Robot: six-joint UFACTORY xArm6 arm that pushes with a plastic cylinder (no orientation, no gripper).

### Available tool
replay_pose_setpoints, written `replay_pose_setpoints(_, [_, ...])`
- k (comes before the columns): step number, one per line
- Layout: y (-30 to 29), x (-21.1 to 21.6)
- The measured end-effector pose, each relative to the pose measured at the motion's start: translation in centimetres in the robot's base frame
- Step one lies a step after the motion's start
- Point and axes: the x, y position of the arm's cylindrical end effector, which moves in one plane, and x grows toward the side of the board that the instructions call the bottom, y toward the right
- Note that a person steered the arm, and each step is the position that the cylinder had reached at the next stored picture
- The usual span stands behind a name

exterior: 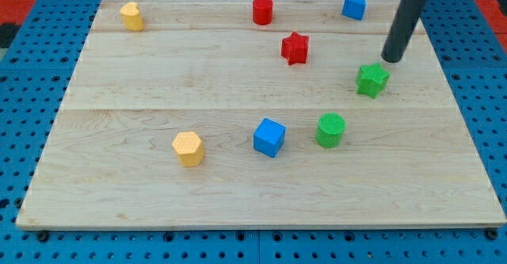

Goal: Move the yellow hexagon below the yellow heart

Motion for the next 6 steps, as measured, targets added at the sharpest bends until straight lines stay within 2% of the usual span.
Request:
replay_pose_setpoints(2, [-12.3, -0.5])
replay_pose_setpoints(3, [-10.0, 0.9])
replay_pose_setpoints(4, [-17.0, 8.3])
replay_pose_setpoints(5, [-22.5, 11.9])
replay_pose_setpoints(6, [-24.1, 19.4])
